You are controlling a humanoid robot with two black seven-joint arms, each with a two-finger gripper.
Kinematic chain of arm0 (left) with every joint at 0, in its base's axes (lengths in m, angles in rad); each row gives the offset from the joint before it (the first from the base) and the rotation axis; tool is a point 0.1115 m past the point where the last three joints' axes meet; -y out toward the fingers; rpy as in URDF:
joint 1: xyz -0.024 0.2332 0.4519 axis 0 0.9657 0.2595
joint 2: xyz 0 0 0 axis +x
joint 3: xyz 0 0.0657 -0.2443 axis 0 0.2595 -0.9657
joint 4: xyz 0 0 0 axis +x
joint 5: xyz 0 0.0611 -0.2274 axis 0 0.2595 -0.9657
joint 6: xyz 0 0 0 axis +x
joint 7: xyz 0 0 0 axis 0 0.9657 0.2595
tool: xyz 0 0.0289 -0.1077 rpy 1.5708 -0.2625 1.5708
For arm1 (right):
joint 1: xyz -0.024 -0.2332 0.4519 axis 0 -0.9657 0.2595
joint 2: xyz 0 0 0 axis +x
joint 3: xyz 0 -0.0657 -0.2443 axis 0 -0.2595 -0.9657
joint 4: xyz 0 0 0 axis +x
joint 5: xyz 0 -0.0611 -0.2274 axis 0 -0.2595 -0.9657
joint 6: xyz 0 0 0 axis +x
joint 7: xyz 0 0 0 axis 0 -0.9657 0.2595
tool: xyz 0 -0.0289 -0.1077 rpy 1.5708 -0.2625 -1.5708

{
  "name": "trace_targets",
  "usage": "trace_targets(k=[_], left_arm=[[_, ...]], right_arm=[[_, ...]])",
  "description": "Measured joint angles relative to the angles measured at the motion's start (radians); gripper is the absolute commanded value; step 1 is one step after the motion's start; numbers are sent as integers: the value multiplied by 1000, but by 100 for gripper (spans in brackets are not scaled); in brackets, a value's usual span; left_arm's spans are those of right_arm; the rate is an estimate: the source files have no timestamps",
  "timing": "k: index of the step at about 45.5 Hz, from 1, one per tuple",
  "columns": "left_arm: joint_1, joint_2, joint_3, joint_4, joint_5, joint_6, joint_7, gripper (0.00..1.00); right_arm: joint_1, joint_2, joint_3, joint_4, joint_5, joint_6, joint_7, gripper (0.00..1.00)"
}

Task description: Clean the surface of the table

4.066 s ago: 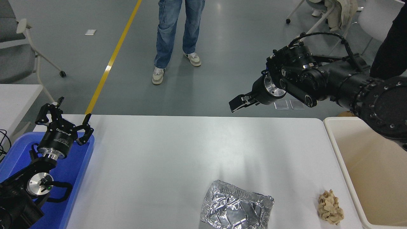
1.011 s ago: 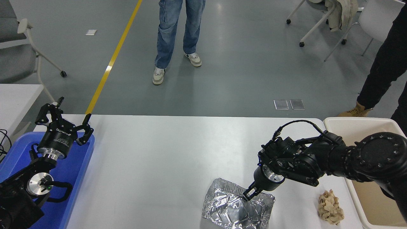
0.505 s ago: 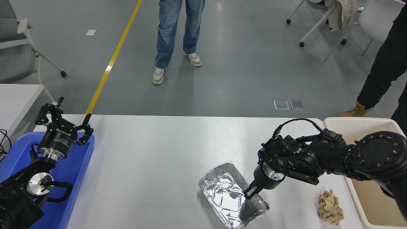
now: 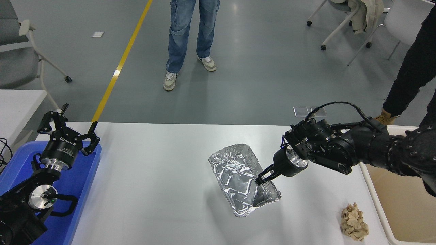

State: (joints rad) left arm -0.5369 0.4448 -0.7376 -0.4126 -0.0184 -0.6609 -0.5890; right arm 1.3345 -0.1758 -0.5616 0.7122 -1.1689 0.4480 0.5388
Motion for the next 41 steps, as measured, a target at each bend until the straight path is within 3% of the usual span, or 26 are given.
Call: trace_targets(k=[28,41], left_arm=[[0,0,0,0,0,0,0,100],[0,0,0,0,0,0,0,100]], right_arm=[[272,-202,42,148,110,126,30,0],[334,-245,45,173,130,164,31,0]])
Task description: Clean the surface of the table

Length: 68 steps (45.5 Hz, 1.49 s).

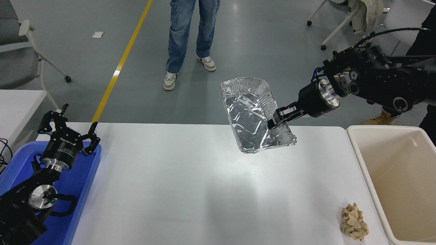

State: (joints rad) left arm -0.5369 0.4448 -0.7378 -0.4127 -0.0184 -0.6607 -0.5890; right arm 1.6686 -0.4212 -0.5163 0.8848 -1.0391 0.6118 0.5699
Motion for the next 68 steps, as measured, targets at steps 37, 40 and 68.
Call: trace_targets(k=[37,40,68], left_arm=[[0,0,0,0,0,0,0,100],[0,0,0,0,0,0,0,100],[0,0,0,0,0,0,0,100]], right_arm=[[-247,-138,-16,-583,198,32,2,0],[-280,-146,-12,-641,217,32,0,0],[-535,-170,196,-1011,305,5,-113,0]])
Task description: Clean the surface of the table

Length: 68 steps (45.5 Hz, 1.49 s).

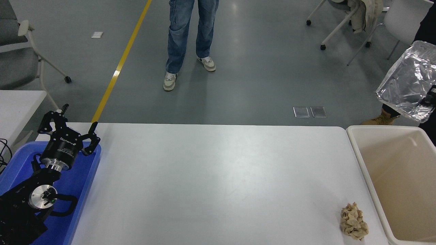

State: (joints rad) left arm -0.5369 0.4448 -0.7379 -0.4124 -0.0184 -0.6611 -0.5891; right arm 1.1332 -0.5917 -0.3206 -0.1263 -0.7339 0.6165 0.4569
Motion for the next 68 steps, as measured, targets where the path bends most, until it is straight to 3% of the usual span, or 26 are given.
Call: trace_targets(k=[34,68], left_arm=[[0,0,0,0,0,0,0,100],[0,0,0,0,0,0,0,100]], right_arm=[[-198,19,439,-94,9,-174,-293,0],[-399,186,533,-92,68,-248,-366,0]])
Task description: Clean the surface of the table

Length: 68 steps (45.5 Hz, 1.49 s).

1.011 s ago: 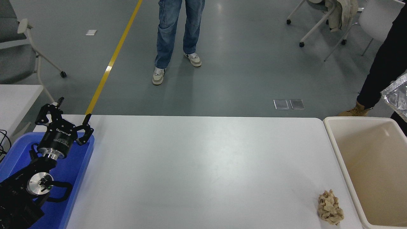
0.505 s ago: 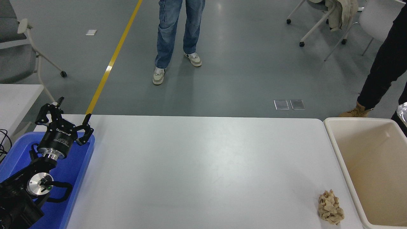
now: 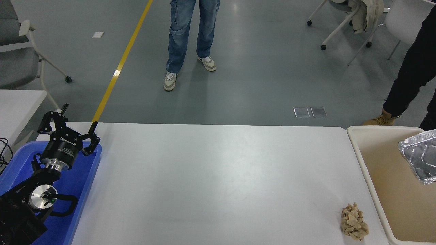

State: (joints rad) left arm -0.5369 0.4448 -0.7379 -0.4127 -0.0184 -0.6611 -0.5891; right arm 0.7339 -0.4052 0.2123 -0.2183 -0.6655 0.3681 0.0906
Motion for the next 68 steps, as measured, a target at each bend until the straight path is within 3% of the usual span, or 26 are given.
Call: trace_targets(k=[50,59,68], left_arm=[[0,0,0,0,0,0,0,100],[0,0,0,0,0,0,0,100],[0,0,0,0,0,0,0,100]], right_arm=[[-89,113,-10,6,37,-64,-2,0],[-89,114,-10,6,37,-85,-2,43],[-88,114,-10,5,38,-127,-2,57]])
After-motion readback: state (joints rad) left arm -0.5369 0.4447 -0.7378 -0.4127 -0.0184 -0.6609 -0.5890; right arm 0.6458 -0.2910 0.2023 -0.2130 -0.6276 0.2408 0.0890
